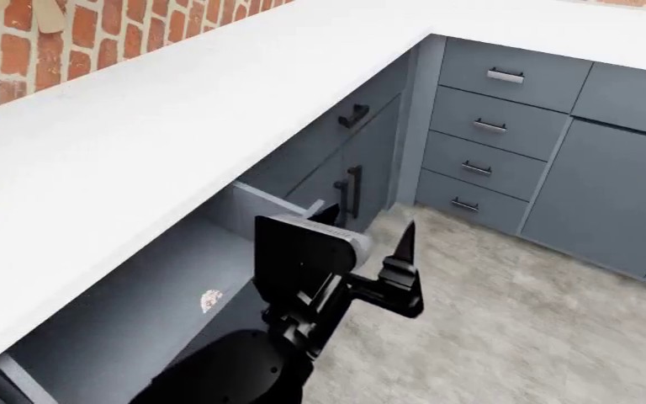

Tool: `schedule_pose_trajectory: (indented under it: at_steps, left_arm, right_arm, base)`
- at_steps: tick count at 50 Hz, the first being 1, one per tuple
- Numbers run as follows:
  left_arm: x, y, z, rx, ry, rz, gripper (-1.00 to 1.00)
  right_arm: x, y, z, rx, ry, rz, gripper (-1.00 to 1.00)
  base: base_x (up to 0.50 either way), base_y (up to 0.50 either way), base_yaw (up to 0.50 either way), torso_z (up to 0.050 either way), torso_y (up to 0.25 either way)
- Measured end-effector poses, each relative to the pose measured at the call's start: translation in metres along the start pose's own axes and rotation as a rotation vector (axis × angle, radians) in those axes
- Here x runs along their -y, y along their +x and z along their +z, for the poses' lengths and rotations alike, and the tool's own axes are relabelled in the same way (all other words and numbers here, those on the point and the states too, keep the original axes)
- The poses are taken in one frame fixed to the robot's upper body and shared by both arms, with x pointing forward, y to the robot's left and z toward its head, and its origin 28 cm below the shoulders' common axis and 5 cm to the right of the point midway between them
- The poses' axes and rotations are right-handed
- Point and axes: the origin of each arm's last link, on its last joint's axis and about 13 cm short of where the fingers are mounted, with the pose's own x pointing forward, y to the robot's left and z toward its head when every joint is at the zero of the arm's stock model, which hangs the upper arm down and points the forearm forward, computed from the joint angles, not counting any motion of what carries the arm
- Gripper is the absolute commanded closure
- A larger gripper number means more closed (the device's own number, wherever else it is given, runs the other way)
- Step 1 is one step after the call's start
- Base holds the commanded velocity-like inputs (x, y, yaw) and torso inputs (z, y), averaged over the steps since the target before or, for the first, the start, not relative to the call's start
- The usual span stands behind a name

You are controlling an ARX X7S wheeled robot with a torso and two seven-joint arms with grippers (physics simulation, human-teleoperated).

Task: Close the right drawer.

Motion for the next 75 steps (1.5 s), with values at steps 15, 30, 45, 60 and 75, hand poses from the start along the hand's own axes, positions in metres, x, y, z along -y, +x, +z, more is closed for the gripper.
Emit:
schedule_pose_trajectory:
  at_steps: [15, 30, 45, 60, 75]
  left_arm:
    - [-0.004, 0.001, -0.017, -0.054, -0.025, 0.008, -1.0]
    - [-0.012, 0.002, -0.033, -0.095, -0.023, 0.035, -1.0]
    - [-0.024, 0.002, -0.053, -0.136, -0.006, 0.077, -1.0]
    - [-0.037, 0.0, -0.075, -0.181, 0.001, 0.118, -1.0]
    - [-0.046, -0.001, -0.089, -0.207, 0.005, 0.142, -1.0]
  right_arm:
    - [-0.002, 0.0, -0.001, -0.004, -0.001, 0.005, -1.0]
    - [-0.003, 0.001, -0.003, -0.01, -0.002, 0.009, -1.0]
    - [-0.004, 0.002, -0.004, -0.014, -0.002, 0.013, -1.0]
    - [-0.004, 0.001, -0.005, -0.014, -0.003, 0.016, -1.0]
    - [-0.005, 0.001, -0.004, -0.012, -0.003, 0.019, -1.0]
  base:
    - [0.0, 0.0, 0.0, 0.0, 0.0]
    - [0.0, 0.0, 0.0, 0.0, 0.0]
    - [0.0, 0.0, 0.0, 0.0, 0.0]
    - [0.0, 0.0, 0.0, 0.0, 0.0]
    - [0.0, 0.0, 0.0, 0.0, 0.0]
